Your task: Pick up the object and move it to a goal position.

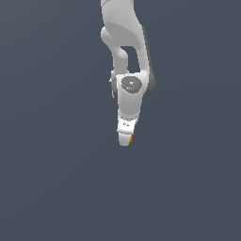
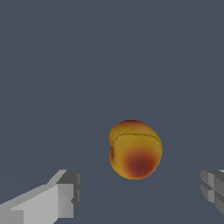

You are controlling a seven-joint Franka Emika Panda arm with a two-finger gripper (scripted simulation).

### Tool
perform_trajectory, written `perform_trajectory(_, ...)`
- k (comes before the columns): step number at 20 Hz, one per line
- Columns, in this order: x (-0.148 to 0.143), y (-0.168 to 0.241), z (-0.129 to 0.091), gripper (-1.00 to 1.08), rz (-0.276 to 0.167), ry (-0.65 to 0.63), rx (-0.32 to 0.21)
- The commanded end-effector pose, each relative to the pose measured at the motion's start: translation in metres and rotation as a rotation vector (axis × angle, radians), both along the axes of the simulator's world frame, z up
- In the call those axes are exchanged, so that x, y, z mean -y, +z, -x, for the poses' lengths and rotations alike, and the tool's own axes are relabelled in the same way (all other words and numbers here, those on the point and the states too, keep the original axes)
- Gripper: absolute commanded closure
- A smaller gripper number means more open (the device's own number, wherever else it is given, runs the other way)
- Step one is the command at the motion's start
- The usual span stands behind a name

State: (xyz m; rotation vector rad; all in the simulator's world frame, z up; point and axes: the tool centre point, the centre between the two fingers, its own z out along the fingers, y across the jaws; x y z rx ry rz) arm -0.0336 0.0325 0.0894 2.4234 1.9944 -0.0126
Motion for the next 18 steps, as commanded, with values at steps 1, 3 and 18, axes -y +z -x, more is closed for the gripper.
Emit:
perform_trajectory(1,-0.002,-0.002,0.001,-0.92,-0.003,0.044,0.002)
perform_trajectory(3,-0.004,-0.003,0.002,-0.92,-0.005,0.069,0.003)
perform_trajectory(18,-0.006,-0.02,0.003,-0.92,-0.007,0.104,0.004)
